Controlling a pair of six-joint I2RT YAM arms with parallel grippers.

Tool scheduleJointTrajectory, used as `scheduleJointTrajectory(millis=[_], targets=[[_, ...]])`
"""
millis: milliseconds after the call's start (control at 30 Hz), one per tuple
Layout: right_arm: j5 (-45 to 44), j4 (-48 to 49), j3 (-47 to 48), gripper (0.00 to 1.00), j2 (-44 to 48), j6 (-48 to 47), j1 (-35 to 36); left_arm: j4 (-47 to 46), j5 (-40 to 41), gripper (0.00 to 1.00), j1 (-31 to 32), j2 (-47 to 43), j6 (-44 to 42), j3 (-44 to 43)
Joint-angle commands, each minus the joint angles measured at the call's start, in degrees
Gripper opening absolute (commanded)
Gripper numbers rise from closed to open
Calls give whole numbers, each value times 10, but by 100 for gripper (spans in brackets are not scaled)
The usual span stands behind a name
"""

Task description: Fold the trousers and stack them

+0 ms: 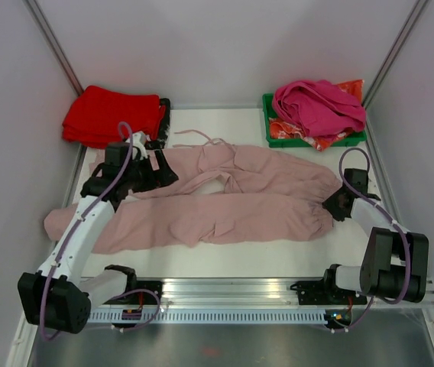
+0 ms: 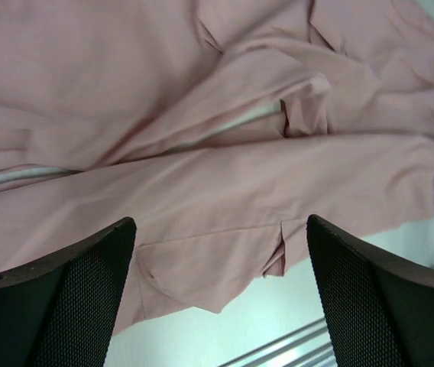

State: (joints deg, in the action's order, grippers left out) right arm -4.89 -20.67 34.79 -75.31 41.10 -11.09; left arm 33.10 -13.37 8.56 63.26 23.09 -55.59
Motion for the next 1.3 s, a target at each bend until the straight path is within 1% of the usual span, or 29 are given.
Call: scheduleJointTrajectory(millis=[0,33,67,200,233,333,367,400,433,467,533,567,600,667,700,733,767,800,833,900,933,967,1000,1033,1067,1100,1133,1200,1267], targets=[[-49,49,14,26,-6,-17,-2,-44,-24,97,62,-11,-16,22],[-58,48,22,17,-12,-23,-7,-53,-21,96,89,-11,-12,35],[-65,36,31,0,-17,-28,-11,-63,-21,96,102,-10,-9,41],[-86,5,83,0,-27,-65,-47,-94,-12,96,168,12,-9,48],[-92,1,88,0,-21,-70,-66,-104,-9,96,191,26,-9,46],[-98,-2,107,0,-10,-88,-104,-117,1,96,232,52,-13,41],[-93,-3,112,2,-8,-94,-110,-120,10,96,240,68,-12,40],[-84,-7,123,6,-7,-102,-112,-124,13,95,247,75,-10,39],[-80,-15,129,14,-11,-109,-112,-128,16,95,257,83,-9,38],[-73,-29,135,26,-12,-117,-112,-131,20,95,261,89,-7,37],[-37,-59,157,40,-17,-141,-112,-132,33,95,266,107,1,34],[-24,-74,179,51,-17,-147,-112,-132,41,95,266,112,2,31],[-4,-89,192,57,-14,-153,-112,-130,67,95,266,121,9,29],[28,-116,217,72,2,-174,-112,-126,89,95,266,129,12,17],[47,-122,243,76,9,-176,-112,-120,108,95,266,141,11,11],[67,-124,256,84,23,-179,-112,-117,119,95,266,146,14,-3],[75,-119,266,85,29,-181,-112,-114,131,95,266,153,17,-10],[83,-113,282,87,33,-182,-112,-108,174,96,266,159,19,-17],[85,-105,286,89,34,-183,-112,-102,199,96,265,174,25,-34],[86,-73,286,89,27,-176,-112,-85,271,98,262,193,41,-52],[91,-65,285,89,11,-170,-112,-69,284,99,249,200,47,-71],[101,-48,279,83,-1,-164,-112,-63,288,99,237,212,55,-79],[121,-35,273,77,-11,-159,-112,-62,272,98,223,215,70,-83],[123,-12,265,72,-31,-139,-111,-75,257,98,188,214,77,-80],[121,-1,243,66,-41,-128,-111,-84,242,98,169,209,82,-75],[105,10,231,64,-58,-118,-111,-92,219,98,133,207,92,-66],[92,25,222,62,-66,-99,-111,-103,212,97,118,203,96,-62],[66,35,198,61,-84,-86,-111,-107,207,96,79,196,94,-57],[53,54,185,60,-110,-77,-111,-103,210,96,60,193,87,-53]])
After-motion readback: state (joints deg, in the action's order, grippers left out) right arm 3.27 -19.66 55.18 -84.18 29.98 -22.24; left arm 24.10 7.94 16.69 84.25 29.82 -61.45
